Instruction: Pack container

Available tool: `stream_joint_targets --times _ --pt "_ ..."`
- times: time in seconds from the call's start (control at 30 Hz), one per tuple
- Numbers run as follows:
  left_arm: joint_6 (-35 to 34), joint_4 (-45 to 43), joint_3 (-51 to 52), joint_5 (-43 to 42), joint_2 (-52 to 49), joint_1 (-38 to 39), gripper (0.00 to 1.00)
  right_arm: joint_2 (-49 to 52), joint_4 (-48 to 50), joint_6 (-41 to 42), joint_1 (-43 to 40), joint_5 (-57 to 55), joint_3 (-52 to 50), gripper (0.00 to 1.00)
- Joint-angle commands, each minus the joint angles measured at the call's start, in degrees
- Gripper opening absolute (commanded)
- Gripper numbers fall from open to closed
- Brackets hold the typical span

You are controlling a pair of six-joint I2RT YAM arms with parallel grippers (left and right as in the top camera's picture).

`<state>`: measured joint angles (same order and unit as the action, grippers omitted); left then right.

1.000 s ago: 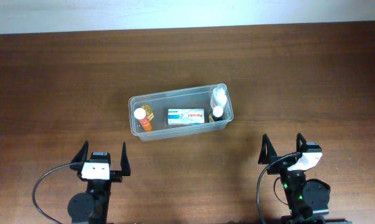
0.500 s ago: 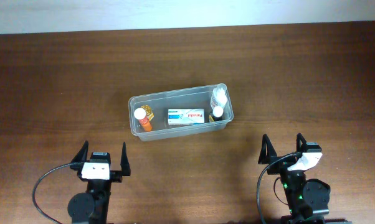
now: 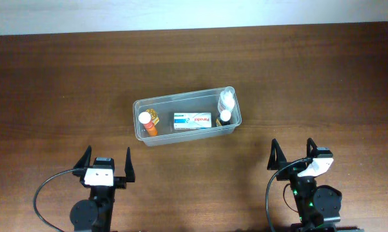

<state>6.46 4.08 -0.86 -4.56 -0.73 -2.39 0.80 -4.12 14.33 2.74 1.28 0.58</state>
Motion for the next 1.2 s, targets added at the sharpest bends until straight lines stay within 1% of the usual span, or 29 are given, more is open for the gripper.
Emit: stream_joint_targets --times 0.0,0.33,1.17 --pt "0.5 0.0 0.3 -0.6 0.4 -0.4 0.99 -0.6 -0.4 -0.5 0.1 -0.7 -0.3 0.98" --pt "0.5 0.0 0.3 -0.6 0.4 -0.4 0.99 -0.6 -0.4 -0.5 2.2 -0.7 -0.3 0.98" --pt "0.5 0.0 0.3 -0.6 0.4 -0.4 0.99 -0.6 -0.4 -0.5 2.1 -0.7 -0.3 0.98"
